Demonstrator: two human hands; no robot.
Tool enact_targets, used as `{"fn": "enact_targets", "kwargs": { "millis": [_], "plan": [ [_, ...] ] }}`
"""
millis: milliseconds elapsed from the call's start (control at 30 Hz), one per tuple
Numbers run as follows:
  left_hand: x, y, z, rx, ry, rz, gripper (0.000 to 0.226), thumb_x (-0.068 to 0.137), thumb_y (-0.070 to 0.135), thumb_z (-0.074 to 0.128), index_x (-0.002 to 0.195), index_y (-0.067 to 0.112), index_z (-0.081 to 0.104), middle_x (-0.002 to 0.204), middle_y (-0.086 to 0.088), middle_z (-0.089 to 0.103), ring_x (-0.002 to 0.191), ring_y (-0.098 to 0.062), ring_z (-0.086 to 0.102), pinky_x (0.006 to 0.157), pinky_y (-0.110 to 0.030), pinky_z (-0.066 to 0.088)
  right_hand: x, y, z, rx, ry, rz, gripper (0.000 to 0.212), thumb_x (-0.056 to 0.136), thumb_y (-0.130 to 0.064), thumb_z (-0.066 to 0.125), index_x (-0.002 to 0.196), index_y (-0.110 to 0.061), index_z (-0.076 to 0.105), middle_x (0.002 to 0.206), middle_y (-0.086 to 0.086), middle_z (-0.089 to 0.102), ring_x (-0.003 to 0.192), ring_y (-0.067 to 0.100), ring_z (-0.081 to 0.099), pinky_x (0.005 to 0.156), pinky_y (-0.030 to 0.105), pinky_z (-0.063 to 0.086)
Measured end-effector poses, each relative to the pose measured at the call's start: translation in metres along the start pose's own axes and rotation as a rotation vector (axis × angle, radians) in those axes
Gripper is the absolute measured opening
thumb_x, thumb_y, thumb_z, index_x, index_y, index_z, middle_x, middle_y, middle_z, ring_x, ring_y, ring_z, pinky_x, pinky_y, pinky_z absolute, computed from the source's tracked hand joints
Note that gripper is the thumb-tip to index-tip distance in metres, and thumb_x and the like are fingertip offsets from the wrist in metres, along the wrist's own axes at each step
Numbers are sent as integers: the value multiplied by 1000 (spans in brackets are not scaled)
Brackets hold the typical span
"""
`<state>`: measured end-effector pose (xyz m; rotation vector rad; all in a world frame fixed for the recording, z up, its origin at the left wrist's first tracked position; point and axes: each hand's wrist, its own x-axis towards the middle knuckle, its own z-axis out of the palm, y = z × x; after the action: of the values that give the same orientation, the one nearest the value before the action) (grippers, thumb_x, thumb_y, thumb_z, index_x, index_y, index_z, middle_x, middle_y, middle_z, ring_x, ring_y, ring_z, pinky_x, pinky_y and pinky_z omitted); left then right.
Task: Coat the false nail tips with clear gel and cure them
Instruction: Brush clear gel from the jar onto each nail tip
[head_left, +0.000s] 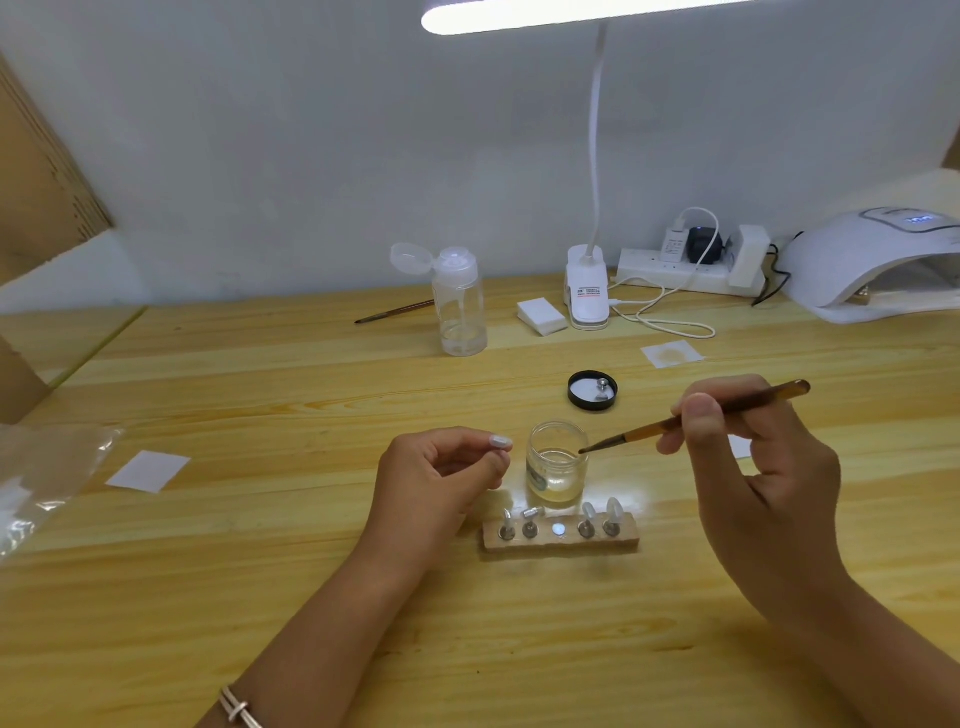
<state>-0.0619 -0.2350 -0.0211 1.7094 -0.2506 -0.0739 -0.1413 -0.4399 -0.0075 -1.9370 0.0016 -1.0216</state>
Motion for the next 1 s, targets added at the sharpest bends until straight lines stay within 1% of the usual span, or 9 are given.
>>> {"fn": "enact_targets", "kwargs": {
  "millis": [133, 367, 467, 600, 700, 800, 900, 967, 1000],
  "plan": [
    [0, -1, -1, 0, -5, 3, 9, 82, 8, 76, 84, 16, 79, 69, 1, 74, 64, -6, 68, 53, -12, 45, 0, -1, -1, 5, 13, -4, 14, 97, -40, 47, 89, -34, 57, 77, -10, 66, 88, 29, 64, 81, 40, 48],
    [-1, -1, -1, 3, -4, -2, 10, 81, 9, 76, 83, 19, 80, 72, 0, 75, 65, -6, 69, 53, -13, 47, 0, -2, -2, -12, 27, -24, 17, 96, -39, 47, 85, -32, 57, 76, -10, 66, 86, 31, 64, 79, 47, 49],
    [-1, 0, -1, 9, 1, -1, 11, 81, 10, 77, 82, 20, 80, 71, 1, 75, 65, -5, 69, 53, -12, 46, 0, -1, -3, 8, 47, -37, 16, 97, -38, 46, 86, -33, 56, 76, -9, 66, 85, 28, 64, 79, 37, 48],
    [-3, 3, 0, 5, -16, 43, 13, 81, 10, 77, 80, 23, 80, 76, 3, 76, 69, -7, 69, 61, -14, 50, -1, -2, -1, 108, 52, -84, 14, 101, -33, 45, 96, -27, 57, 78, -8, 67, 80, 8, 67, 80, 17, 45],
    [-6, 8, 1, 21, -44, 100, 16, 81, 12, 77, 81, 28, 80, 83, 9, 77, 74, -4, 68, 63, -16, 52, -3, -4, 2, 188, 32, -118, 16, 103, -37, 45, 109, -29, 59, 87, -10, 72, 88, 4, 70, 90, 15, 44],
    [-8, 12, 1, 19, -37, 162, 18, 81, 12, 78, 82, 30, 79, 85, 9, 76, 75, -4, 66, 56, -20, 51, -7, -6, 4, 259, 47, -225, 15, 103, -37, 50, 111, -31, 61, 91, -9, 71, 91, 11, 71, 86, 22, 48],
    [-9, 14, 1, -14, -28, 212, 17, 80, 10, 77, 82, 27, 79, 86, 4, 75, 76, -9, 65, 55, -23, 50, -11, -5, 5, 282, 74, -347, 15, 97, -25, 65, 109, -32, 64, 90, 6, 70, 90, 28, 68, 79, 36, 50],
    [-8, 13, 2, -15, -25, 234, 19, 82, 9, 76, 82, 28, 79, 86, 3, 75, 76, -9, 65, 54, -26, 49, -11, -3, 6, 253, 65, -353, 13, 93, -19, 69, 103, -26, 63, 90, 5, 67, 87, 29, 66, 74, 38, 50],
    [-8, 13, 2, -14, -28, 247, 20, 83, 8, 75, 83, 28, 79, 87, 4, 75, 76, -7, 64, 53, -23, 48, -12, -3, 7, 238, 52, -338, 9, 93, -20, 69, 98, -22, 62, 90, 2, 65, 85, 26, 66, 73, 37, 49]
  ]
}}
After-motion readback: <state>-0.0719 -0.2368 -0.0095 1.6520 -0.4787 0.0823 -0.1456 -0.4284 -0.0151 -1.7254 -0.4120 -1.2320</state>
